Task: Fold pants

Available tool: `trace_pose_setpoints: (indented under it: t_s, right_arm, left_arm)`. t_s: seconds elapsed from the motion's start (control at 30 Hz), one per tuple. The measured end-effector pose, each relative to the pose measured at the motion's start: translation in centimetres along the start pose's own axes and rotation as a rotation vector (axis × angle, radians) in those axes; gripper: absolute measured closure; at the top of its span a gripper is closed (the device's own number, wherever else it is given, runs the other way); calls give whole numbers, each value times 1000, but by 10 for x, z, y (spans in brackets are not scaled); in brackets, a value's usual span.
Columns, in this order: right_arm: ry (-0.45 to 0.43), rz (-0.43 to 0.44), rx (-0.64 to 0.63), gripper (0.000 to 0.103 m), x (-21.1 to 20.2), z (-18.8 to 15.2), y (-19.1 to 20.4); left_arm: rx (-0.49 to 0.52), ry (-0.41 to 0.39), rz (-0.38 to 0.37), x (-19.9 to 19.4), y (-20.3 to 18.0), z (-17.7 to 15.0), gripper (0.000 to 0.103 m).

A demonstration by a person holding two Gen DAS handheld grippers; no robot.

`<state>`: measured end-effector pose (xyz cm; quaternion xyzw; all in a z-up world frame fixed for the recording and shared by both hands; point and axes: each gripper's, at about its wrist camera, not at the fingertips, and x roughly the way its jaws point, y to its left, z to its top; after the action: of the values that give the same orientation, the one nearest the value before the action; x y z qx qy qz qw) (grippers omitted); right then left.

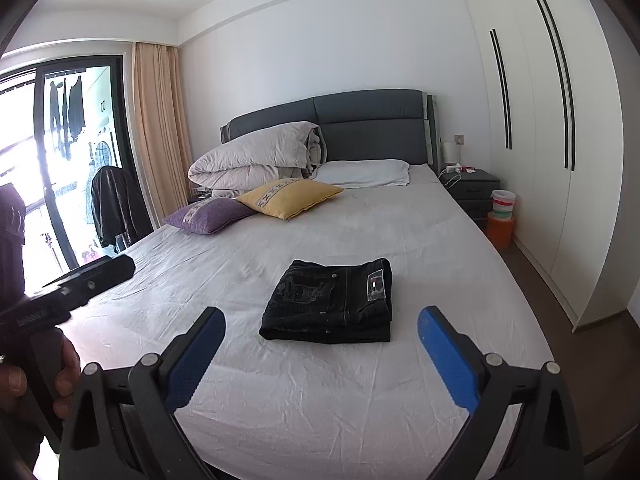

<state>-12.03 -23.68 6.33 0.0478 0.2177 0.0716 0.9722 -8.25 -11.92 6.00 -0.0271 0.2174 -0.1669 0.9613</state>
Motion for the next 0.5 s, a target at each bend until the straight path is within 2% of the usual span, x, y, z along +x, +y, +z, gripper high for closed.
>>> trace_pose_setpoints:
  t_s: [0.07,0.2,0.27,0.37,0.43,0.5]
  right_arm:
    - [-4,2,5,3,0,1,-1]
    - [-11,2,9,3,-1,4,-2]
    - [-14,2,18,3,-1,5,-3]
    - [-14,-2,23,3,0,5,-4]
    - [-8,-5,23,3,1,6,-4]
    - [2,-16,24,3,4,7,-5]
  left_arm:
    - [68,-13,72,-4,-9,2,0]
    - [162,-70,133,-16,-21,4,0]
    - [181,-98,192,-23,-25,1,0]
    - [165,-57,208,-20,-22,1,0]
    - [162,-40,261,-16,-22,2,0]
    - [139,39,294,-5,-18,2,0]
